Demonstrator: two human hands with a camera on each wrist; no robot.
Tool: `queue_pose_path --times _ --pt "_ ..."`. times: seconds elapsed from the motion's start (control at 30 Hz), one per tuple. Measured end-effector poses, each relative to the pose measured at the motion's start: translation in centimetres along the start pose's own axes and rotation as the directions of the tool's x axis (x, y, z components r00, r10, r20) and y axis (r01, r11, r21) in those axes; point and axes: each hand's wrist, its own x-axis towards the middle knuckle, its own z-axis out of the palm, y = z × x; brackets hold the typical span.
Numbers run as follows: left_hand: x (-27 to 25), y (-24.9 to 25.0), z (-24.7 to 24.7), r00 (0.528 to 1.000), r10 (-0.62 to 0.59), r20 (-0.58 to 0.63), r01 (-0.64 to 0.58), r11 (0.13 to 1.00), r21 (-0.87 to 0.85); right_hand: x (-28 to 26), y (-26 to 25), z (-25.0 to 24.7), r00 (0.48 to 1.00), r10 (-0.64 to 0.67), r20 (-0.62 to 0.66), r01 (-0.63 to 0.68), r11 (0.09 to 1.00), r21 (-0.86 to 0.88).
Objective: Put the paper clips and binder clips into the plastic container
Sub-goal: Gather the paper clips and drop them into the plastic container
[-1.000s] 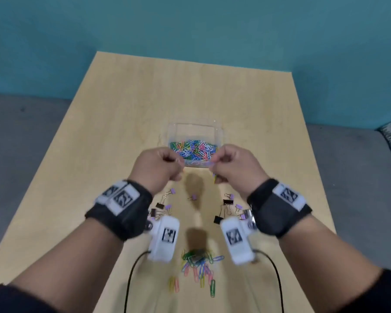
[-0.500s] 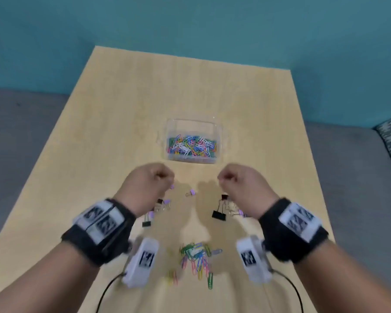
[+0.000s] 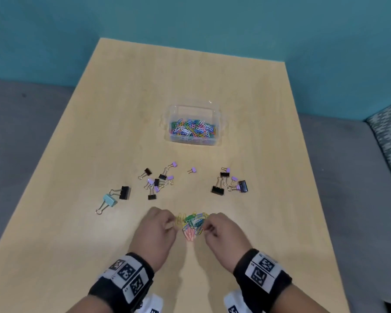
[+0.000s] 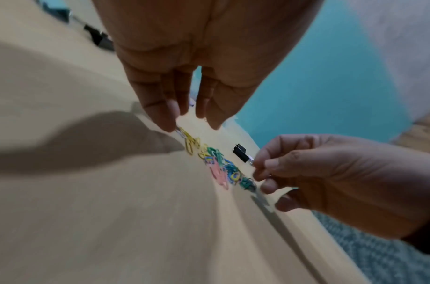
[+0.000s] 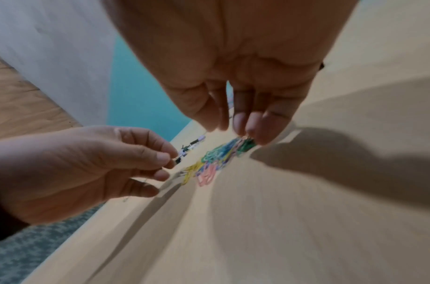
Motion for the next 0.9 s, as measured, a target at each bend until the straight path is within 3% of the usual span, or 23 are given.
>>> queue_pose_path --times 0.07,0.13,0.27,0.63,0.9 --pt "-0.4 -0.6 -0.1 1.0 -0.011 -0.003 0.012 0.993 0.121 -0.9 0.8 -0.3 0.995 0.055 -0.081 -0.064 0.992 -0.113" --pt "-1.0 -0.7 0.4 0.998 0.0 0.056 -0.012 0.976 0.219 -1.6 1.1 -0.1 0.991 0.106 -0.082 -0.12 0.974 -0.19" --pt "-0.5 0.4 2.1 0.991 0.095 0.094 -0.119 0.947 0.299 -0.4 -0.2 1.7 0.997 0.039 -0.066 -0.057 0.955 -0.29" --pt "2.1 1.5 3.5 0.981 0.182 0.06 -0.191 0.926 0.326 2.2 -0.7 2.1 0.991 -0.114 -0.068 0.085 0.938 -0.337" --pt "2.3 0.8 3.3 0.98 0.197 0.032 -0.195 0.908 0.37 2.6 -0.6 0.9 0.995 -0.098 0.026 0.1 0.912 -0.397"
